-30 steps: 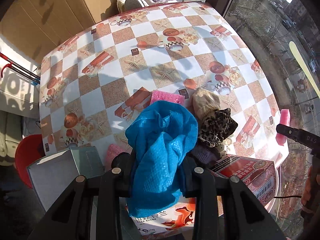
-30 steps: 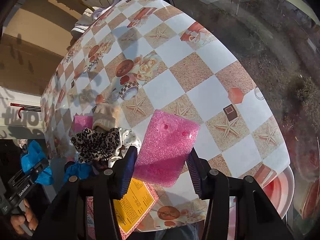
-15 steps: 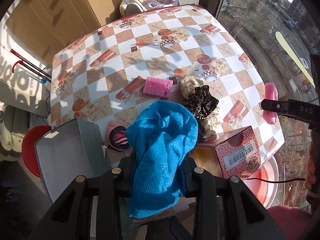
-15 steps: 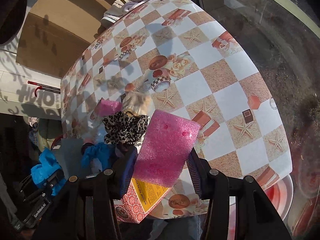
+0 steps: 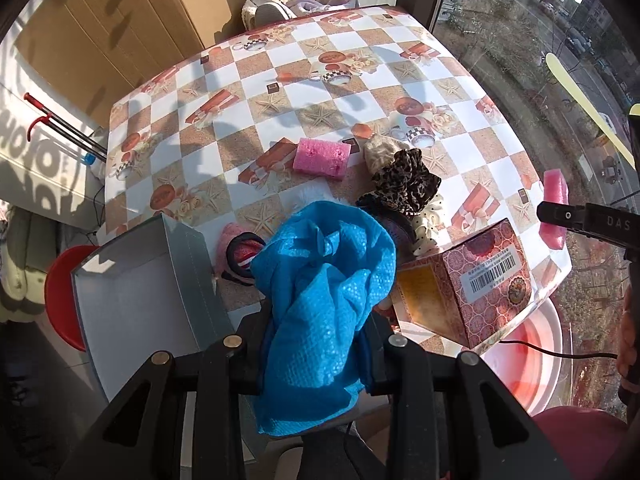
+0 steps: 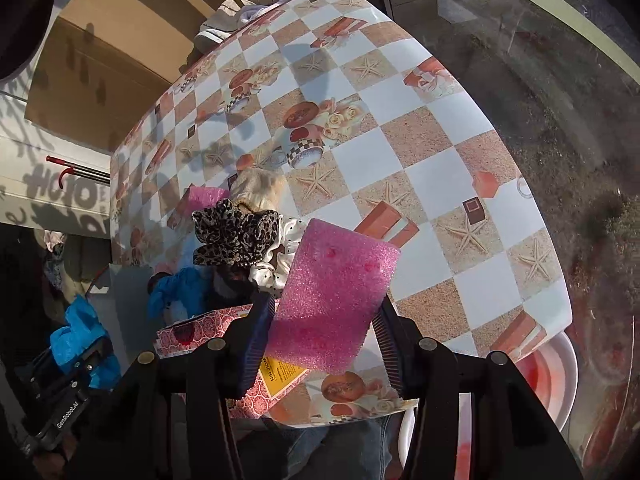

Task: Organize soft objects
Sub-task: 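Carry the blue cloth and pink sponge with both tools over the white box, then lower and open the left tool on the cloth while the right releases the sponge, then withdraw both open tools from the box back toward the pile, then grasp a pink sponge with the left tool while the right grasps the beige knit glove, then carry the pink sponge and beige knit glove with both tools over the white box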

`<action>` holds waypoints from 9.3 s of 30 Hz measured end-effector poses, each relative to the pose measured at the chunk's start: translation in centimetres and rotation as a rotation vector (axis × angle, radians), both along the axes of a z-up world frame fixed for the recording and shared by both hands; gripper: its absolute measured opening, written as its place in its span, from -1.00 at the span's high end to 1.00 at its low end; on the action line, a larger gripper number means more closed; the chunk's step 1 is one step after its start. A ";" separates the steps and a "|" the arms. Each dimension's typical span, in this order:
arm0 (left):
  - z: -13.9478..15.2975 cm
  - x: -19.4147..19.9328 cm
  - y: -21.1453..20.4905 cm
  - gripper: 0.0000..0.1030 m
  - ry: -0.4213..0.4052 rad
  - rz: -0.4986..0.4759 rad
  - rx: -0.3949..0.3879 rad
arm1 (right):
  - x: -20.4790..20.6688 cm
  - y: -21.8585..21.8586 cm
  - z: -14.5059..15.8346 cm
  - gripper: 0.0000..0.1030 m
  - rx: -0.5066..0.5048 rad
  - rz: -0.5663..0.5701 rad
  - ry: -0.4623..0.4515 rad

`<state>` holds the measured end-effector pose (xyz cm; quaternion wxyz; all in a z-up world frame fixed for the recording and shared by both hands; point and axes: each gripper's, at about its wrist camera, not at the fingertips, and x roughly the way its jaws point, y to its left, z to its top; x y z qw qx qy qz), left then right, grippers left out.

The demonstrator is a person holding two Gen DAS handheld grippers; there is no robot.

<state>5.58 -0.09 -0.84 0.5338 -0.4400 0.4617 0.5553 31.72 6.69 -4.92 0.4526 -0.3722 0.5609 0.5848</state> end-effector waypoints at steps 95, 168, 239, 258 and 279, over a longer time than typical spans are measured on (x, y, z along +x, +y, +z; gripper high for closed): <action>-4.4 -21.2 -16.9 0.26 -0.111 0.313 -0.034 | -35.9 -16.0 2.8 0.00 0.037 0.745 -0.017; -16.1 -0.7 18.0 -1.00 0.020 -0.107 -0.171 | -11.7 16.3 -15.8 -1.00 -0.243 0.389 -0.323; -6.0 -2.8 11.3 -0.44 0.022 0.049 0.045 | -11.6 15.1 -12.1 0.43 -0.136 0.255 -0.153; -1.1 -6.1 2.5 -0.44 0.005 0.073 0.088 | -12.5 4.1 4.2 0.43 0.078 0.222 0.102; -0.4 -15.3 -11.2 -0.44 0.033 0.261 0.042 | -28.4 -9.2 5.0 0.43 0.009 0.560 0.121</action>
